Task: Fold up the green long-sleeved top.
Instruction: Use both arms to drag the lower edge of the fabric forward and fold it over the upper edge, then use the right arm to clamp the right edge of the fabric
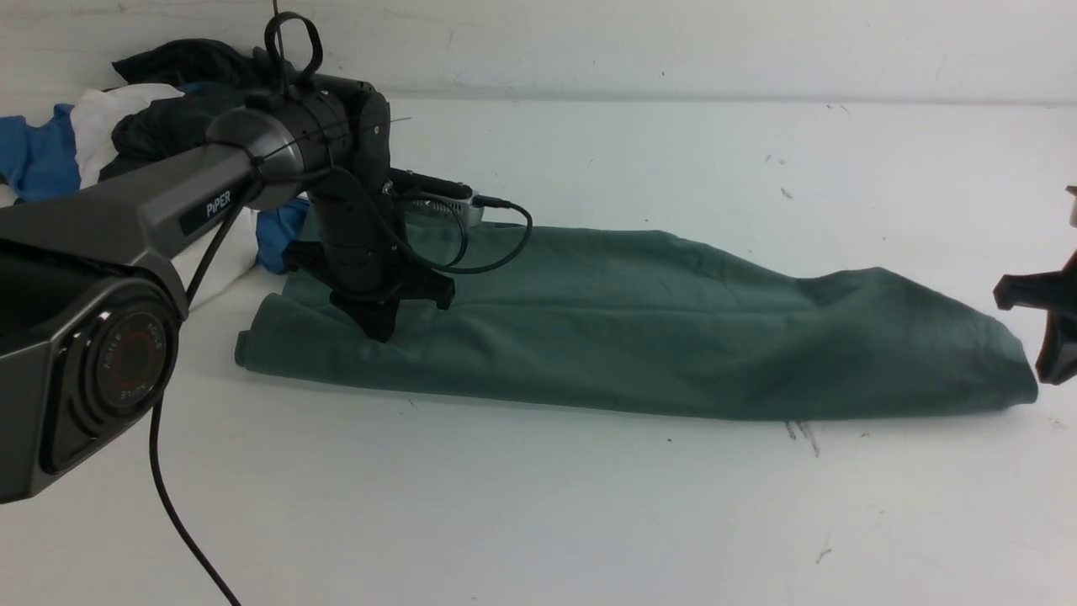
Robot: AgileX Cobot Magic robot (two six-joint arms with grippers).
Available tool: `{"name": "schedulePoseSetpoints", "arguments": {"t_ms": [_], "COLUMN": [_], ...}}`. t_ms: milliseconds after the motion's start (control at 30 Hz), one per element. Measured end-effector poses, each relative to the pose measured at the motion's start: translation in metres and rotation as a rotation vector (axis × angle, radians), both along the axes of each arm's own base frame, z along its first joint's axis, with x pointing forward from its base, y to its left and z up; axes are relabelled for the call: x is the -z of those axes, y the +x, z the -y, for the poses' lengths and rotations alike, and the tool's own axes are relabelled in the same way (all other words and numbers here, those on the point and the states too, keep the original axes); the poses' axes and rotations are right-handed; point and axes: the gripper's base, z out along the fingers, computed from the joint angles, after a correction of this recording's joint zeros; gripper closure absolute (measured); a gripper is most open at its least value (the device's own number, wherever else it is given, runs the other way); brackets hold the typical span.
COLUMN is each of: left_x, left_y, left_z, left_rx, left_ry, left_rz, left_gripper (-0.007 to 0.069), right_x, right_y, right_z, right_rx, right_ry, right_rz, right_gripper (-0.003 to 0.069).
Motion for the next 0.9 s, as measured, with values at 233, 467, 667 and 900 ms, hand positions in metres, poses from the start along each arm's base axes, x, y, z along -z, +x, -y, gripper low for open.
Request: {"name": "schedulePoseSetpoints", "arguments": {"t_ms": [233,467,667,900], "left_x": [-0.015,-0.067,-0.112,-0.144], "left_y": [-0.004,-0.013,-0.028,-0.041], "left_z": [-0.001,-0.004,-0.008,-0.011], "left_rx": [0.000,-0.001,-0.001,-0.001], "left_ry": [-0.002,-0.028,-0.046,-0.059], "left_rz": [0.009,0.109,0.180,0.230], "left_gripper": [0.0629,0.0629,0.0629,0.0629], "right_x": [-0.021,-0.022,0.022,0.036], "right_y": [0.012,0.017,0.025,0.032], "right_z": [-0.002,-0.001,-0.001,-0.019], "right_rx": [0.023,0.062,0.138,0.036], "right_ry": [0.036,0.040,0.076,0.040], "right_rz": [0.083,0.107,0.021,0.000], "right_gripper": [0.0536,0.0206,-0.0005,0.0190]}}
